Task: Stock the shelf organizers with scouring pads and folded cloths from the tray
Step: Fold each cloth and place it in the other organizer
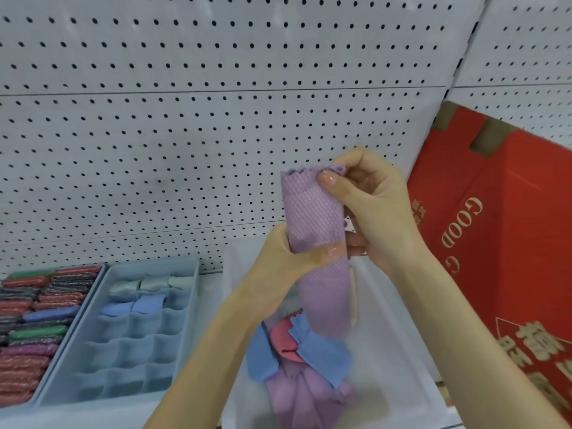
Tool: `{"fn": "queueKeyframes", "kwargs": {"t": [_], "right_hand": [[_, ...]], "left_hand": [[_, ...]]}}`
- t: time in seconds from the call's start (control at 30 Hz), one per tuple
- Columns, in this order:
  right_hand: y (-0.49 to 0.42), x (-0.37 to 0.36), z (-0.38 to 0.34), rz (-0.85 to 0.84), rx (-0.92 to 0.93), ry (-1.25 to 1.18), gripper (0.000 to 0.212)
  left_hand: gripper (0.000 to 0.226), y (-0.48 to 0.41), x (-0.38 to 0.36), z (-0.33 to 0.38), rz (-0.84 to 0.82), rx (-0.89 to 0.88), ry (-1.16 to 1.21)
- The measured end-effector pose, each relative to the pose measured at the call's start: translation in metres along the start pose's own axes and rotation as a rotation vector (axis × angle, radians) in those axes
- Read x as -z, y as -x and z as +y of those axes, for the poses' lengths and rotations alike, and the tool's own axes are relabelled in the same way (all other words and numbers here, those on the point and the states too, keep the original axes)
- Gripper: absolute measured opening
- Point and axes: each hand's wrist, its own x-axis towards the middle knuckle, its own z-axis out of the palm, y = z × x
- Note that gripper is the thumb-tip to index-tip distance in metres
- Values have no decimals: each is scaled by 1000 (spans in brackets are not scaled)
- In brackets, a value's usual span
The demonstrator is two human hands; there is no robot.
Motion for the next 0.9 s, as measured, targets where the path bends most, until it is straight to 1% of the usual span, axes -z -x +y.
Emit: {"fn": "queueKeyframes", "kwargs": {"t": [0.07,0.13,0.2,0.27,0.3,0.33,0.37,0.43,0.47,0.5,0.57,0.63,0.67,0.73,0.8,0.9], "right_hand": [[-4,-2,0,-2,23,-1,13],[-8,-1,3,22,2,-23,11],[-11,-1,4,72,-55,-28,11],[-10,1,10,116,-169,26,7],[-7,2,13,136,-250,69,11],[-2,5,19,152,-330,78,21],[6,7,25,149,-407,28,32],[25,12,44,68,-511,-107,51],[35,8,51,18,-542,-142,55],[44,3,56,-33,-559,-128,56],[58,-4,69,-118,-521,12,50],[66,-10,70,-151,-512,150,28],[68,-10,71,-160,-503,177,18],[70,-10,69,-142,-499,203,17],[71,-7,72,-122,-487,178,20],[64,-4,72,-143,-439,131,21]], "left_hand": [[19,1,-1,-2,-13,9,10],[16,3,-2,-3,-15,42,74],[19,5,-4,-5,-34,71,139],[24,6,-5,-6,-33,76,184],[25,6,-4,-6,-16,75,211],[28,6,-2,-6,3,73,248],[31,5,0,-7,7,65,288],[38,3,7,-8,3,40,346],[42,1,10,-9,13,34,366],[45,-2,12,-11,27,31,393],[49,-6,13,-15,46,15,479],[55,-9,11,-18,33,11,577],[57,-11,11,-20,27,21,615],[57,-13,11,-22,25,38,658],[52,-14,14,-21,29,42,660],[42,-16,20,-21,40,14,543]]}}
